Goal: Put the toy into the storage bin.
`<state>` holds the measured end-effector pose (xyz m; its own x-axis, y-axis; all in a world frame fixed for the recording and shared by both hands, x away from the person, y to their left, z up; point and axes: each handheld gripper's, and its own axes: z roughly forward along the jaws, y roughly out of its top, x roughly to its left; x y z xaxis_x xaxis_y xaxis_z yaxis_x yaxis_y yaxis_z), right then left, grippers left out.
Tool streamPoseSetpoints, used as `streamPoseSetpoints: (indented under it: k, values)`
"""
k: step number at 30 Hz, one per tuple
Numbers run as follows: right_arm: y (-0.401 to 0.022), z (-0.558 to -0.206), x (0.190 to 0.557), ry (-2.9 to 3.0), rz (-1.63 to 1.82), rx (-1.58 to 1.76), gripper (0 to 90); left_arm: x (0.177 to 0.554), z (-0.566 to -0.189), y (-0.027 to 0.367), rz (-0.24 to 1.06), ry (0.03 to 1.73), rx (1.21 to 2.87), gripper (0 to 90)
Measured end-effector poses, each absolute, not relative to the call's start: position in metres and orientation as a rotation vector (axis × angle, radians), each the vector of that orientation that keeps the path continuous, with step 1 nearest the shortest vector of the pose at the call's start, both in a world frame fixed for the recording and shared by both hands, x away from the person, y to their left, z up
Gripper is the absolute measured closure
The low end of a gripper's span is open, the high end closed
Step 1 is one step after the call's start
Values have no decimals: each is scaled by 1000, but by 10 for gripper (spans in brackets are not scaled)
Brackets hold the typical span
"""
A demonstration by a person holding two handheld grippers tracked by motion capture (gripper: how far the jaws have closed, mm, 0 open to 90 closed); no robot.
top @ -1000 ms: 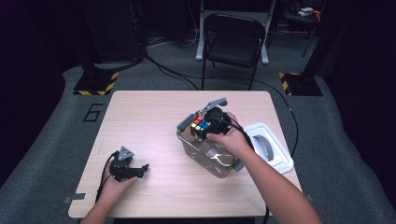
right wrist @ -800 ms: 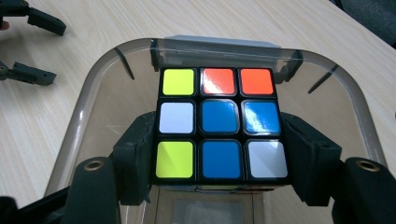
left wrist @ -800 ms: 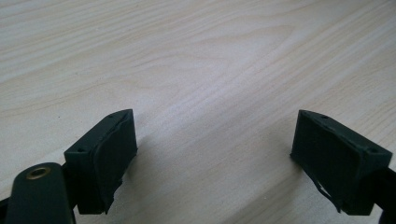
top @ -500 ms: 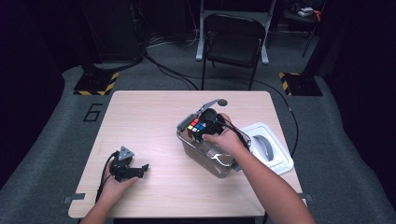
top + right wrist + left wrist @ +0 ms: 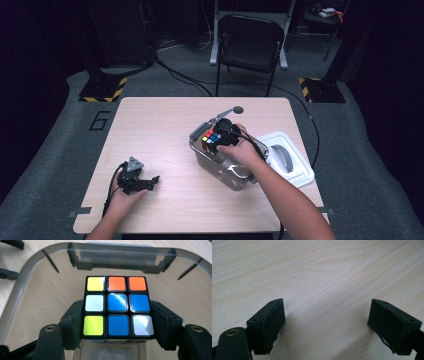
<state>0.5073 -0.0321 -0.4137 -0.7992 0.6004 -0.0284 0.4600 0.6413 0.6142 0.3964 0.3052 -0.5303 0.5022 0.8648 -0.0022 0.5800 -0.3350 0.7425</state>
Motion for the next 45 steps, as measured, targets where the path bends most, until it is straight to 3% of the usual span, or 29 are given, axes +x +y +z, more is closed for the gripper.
streamPoseSetpoints:
  k: [45]
  values:
    - [-23,-437,519,2709,770,911,339,397,-530,305,519,1179,2048,138]
